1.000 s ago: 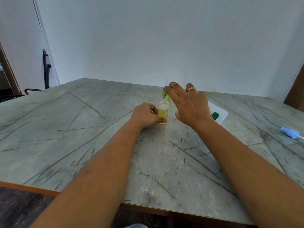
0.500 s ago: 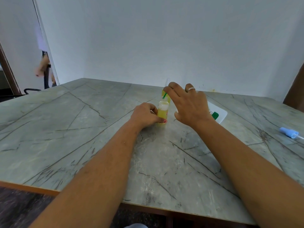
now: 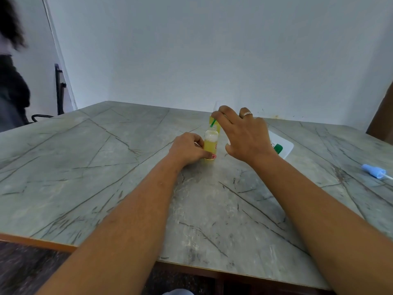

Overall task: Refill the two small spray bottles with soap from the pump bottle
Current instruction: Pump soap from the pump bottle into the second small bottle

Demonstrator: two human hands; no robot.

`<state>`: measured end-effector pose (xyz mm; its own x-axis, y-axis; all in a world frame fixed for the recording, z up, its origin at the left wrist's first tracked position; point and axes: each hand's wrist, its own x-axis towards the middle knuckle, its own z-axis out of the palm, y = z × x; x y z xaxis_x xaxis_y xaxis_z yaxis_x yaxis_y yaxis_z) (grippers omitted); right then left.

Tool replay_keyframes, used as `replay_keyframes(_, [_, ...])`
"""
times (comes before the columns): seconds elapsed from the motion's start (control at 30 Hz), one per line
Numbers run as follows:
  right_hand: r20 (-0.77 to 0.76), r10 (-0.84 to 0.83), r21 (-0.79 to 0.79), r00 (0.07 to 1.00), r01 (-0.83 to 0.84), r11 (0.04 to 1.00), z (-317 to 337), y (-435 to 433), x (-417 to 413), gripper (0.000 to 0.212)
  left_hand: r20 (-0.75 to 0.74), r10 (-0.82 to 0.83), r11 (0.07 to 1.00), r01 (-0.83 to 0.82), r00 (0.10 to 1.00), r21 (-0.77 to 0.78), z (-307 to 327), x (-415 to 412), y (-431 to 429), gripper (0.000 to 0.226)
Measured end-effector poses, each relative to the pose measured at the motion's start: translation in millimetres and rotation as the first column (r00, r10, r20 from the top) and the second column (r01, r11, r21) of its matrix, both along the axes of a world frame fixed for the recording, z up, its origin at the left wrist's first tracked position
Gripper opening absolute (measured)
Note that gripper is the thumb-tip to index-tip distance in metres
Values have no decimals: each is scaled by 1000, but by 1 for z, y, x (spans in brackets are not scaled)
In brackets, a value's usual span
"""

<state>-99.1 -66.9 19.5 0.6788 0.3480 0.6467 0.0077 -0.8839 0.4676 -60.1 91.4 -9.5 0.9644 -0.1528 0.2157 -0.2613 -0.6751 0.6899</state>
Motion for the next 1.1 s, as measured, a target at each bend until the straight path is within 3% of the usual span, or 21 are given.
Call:
replay_keyframes(0.2, [-20,-22,38,1000,22,999,4,4,0,69,5,-5,1000,5,1000,1,1,-2,0,47])
replay_keyframes(0.43, [-26,3,18,1000,-2,1000,1,2,-1,80,14,-5,1000,5,1000,24,0,-1,0,49])
replay_keyframes(0.67, [-38,-10,58,999,12,998,5,4,-1,70,13,-4,1000,4,1000,11,0,0,0,41])
replay_keyframes(0.9, [-41,16,43,999,-14,999,3,1,-1,79,6,-3,1000,3,1000,14,0,1,0,41])
replay_keyframes(1.1, [-48,-8,69,999,11,998,5,3,-1,73,9,1,1000,-1,1000,15,0,-2,-1,39])
